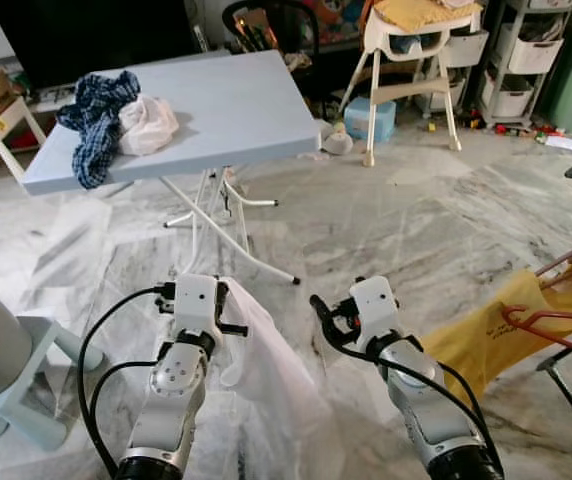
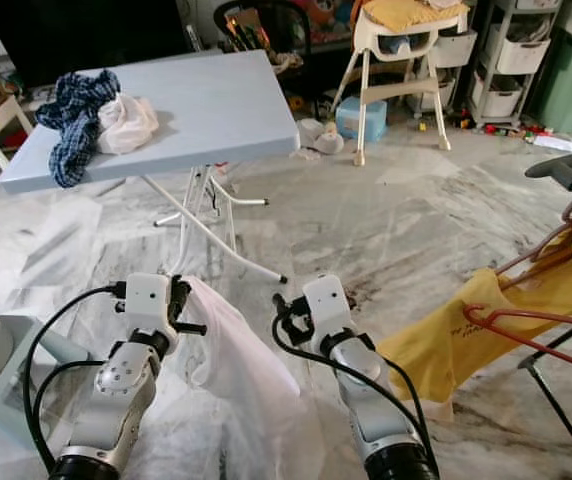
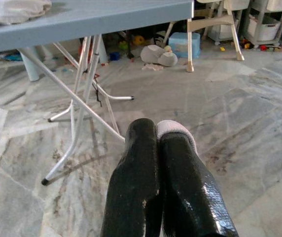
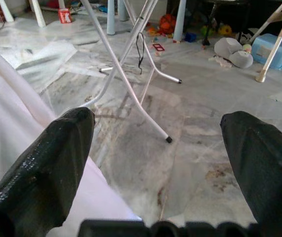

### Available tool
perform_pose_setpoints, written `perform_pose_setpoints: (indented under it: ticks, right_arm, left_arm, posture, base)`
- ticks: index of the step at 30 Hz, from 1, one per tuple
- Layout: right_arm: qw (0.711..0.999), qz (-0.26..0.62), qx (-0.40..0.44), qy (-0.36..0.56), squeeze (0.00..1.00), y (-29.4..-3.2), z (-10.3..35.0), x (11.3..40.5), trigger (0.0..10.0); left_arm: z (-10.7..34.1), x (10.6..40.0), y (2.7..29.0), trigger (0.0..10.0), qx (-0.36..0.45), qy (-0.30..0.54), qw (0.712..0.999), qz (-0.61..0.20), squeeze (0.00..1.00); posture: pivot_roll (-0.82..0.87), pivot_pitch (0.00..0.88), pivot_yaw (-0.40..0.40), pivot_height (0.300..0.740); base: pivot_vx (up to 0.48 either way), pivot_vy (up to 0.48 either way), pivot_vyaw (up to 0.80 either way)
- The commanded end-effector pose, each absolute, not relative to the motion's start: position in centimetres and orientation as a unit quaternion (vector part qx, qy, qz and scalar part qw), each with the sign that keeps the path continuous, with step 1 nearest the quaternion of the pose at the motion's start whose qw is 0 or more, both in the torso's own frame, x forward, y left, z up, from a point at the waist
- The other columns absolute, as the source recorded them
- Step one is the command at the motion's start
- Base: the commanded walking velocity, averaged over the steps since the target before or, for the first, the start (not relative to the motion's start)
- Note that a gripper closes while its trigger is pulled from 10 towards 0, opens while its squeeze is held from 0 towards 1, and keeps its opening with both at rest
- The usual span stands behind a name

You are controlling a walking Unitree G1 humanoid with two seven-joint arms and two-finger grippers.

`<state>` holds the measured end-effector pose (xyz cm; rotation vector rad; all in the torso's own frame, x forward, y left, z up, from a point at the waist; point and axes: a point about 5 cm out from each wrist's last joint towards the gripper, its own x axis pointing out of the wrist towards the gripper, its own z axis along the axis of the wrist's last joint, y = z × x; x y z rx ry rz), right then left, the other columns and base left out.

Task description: Hang hanger

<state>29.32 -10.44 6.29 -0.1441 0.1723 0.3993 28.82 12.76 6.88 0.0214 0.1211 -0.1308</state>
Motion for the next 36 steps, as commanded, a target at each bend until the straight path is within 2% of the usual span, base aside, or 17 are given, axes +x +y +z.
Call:
perform_pose_setpoints:
  ticks: [1,13,36]
  right_arm:
    - [0.974,0.203,-0.062,0.080,0.00,-9.68,6.63,29.45,10.0]
    - [0.975,0.197,-0.062,0.082,0.00,-9.82,6.55,29.55,10.0]
    - [0.976,0.188,-0.072,0.082,0.00,-10.52,6.56,29.76,10.0]
  left_arm:
    - [7.72,29.16,13.66,10.0,0.021,0.046,0.997,-0.060,0.00]
    - [7.79,29.23,13.66,10.0,0.027,0.047,0.997,-0.061,0.00]
    - [7.88,29.30,13.01,10.0,0.024,0.045,0.996,-0.071,0.00]
  posture:
    - [-0.06,0.000,0.053,0.740]
    - [-0.05,0.000,0.061,0.740]
    - [-0.06,0.000,0.068,0.740]
  base:
    - [0.000,0.480,0.00]
    - [0.000,0.461,0.00]
    - [0.000,0.000,0.00]
